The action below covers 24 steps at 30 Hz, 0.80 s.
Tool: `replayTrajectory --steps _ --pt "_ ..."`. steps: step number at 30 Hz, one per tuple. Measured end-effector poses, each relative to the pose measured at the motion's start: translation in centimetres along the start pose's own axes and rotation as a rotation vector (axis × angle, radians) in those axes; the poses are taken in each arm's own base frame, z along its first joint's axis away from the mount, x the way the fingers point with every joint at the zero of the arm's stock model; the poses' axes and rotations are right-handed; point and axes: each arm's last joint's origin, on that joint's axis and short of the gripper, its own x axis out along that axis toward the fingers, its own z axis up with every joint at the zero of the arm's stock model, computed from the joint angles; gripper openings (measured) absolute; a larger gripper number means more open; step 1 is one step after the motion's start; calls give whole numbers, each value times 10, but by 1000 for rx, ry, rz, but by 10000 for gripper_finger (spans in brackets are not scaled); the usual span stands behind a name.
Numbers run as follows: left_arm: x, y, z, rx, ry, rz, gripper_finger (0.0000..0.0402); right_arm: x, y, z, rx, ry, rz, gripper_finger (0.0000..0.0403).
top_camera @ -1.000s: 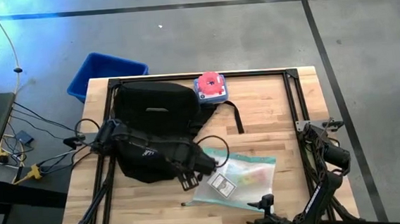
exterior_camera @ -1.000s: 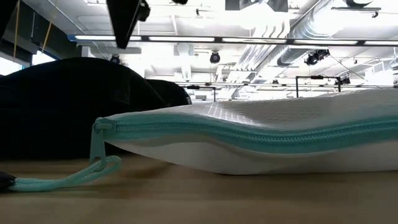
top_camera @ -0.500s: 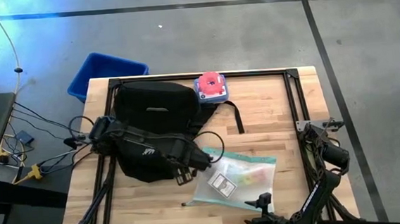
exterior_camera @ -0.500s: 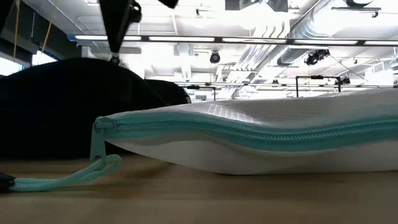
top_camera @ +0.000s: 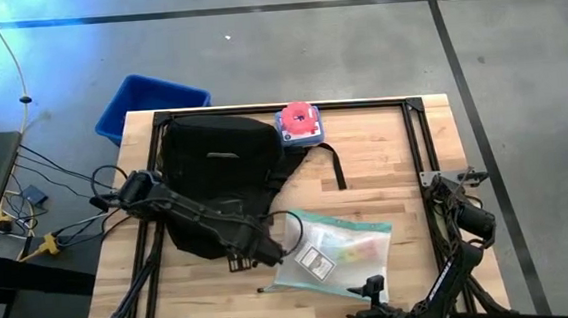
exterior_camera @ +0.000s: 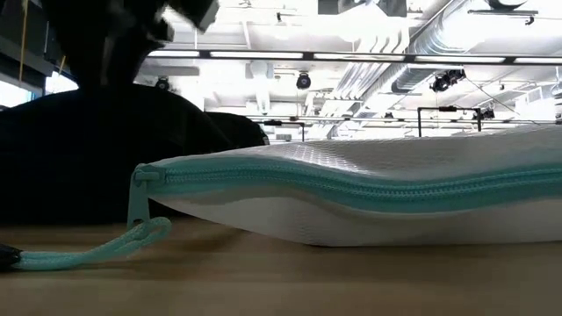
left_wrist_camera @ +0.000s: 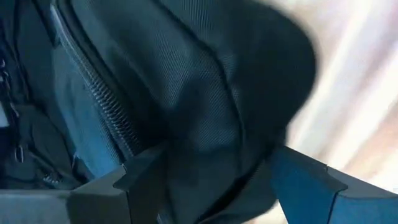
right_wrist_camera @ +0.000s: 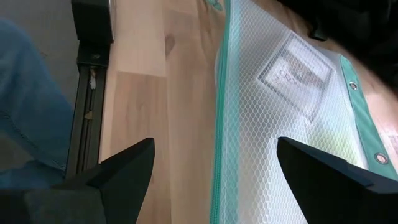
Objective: Unpack backpack
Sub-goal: Put the zip bag into the backpack
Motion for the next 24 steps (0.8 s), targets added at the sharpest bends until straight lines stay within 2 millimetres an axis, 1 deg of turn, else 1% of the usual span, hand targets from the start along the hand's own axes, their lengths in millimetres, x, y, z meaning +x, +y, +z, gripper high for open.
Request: replayTrajectory --steps 3,5,7,9,11,13,15,16,17,19,24 --pt "14 -1 -3 26 47 29 242 0 0 0 -12 0 0 323" --pt "24 0 -6 73 66 76 241 0 0 0 -17 -2 3 323" --pt "37 4 -7 81 86 140 239 0 1 0 -16 -3 4 323" --pt "46 8 -7 64 81 215 227 0 1 0 -15 -3 5 323" --pt "50 12 -7 67 74 263 196 0 1 0 -18 -4 4 323" --pt "49 15 -4 61 63 281 139 0 0 0 -35 -2 3 323" --pt "41 19 1 51 41 257 55 -1 -1 1 -71 18 -2 323" --pt "34 21 5 42 20 237 29 -4 -3 2 -96 35 -5 323" --pt "25 23 9 26 -12 223 19 -8 -4 6 -113 51 -5 323" --pt "3 29 18 -17 -94 187 15 -21 -8 14 -132 60 -17 323" --pt "-65 57 35 -184 -337 25 4 -63 -11 32 -169 -70 -64 323"
